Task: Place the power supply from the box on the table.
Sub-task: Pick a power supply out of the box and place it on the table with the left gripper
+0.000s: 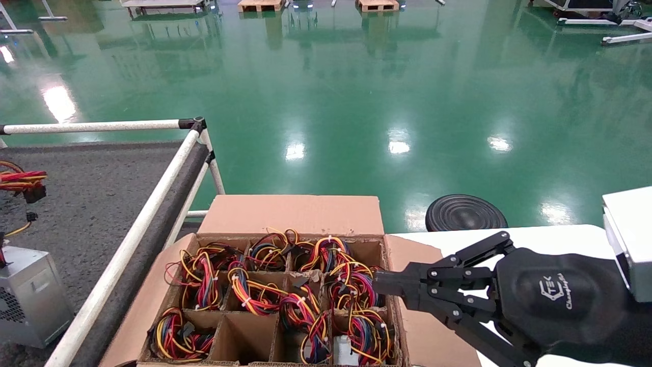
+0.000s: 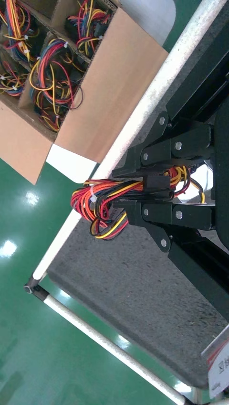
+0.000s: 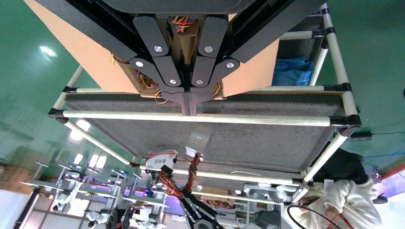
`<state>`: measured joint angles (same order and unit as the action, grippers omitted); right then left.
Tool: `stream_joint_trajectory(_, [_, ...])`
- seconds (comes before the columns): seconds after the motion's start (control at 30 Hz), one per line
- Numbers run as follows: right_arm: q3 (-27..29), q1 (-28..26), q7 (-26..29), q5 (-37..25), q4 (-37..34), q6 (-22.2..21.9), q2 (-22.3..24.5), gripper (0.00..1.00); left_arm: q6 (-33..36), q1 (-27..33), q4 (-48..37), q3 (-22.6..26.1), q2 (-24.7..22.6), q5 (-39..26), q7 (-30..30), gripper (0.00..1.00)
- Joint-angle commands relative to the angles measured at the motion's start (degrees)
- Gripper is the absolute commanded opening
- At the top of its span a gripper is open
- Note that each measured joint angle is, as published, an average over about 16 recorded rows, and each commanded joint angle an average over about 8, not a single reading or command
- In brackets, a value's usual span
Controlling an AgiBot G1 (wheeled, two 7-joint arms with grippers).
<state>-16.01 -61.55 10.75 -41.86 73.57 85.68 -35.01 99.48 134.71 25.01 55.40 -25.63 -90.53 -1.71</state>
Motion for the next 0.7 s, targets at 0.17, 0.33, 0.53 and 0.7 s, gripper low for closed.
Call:
stream_joint_trajectory(0.17, [0.0, 0.0, 0.0, 0.0, 0.0, 0.0, 0.0, 0.0, 0.0, 0.24, -0.71, 0.19, -0.25, 1.04, 0.68, 0.0])
stream_joint_trajectory(0.33, [0.0, 0.0, 0.0, 0.0, 0.0, 0.0, 0.0, 0.0, 0.0, 0.47, -0.82, 0.3, -0.17, 1.97, 1.02, 0.0])
stream_joint_trajectory(0.53, [0.0, 0.0, 0.0, 0.0, 0.0, 0.0, 0.0, 0.0, 0.0, 0.76, -0.7, 0.43, -0.04, 2.94, 1.33, 0.0])
stream_joint_trajectory(0.7, [0.0, 0.0, 0.0, 0.0, 0.0, 0.0, 0.0, 0.0, 0.0, 0.72, -0.42, 0.71, -0.01, 3.79, 1.52, 0.0])
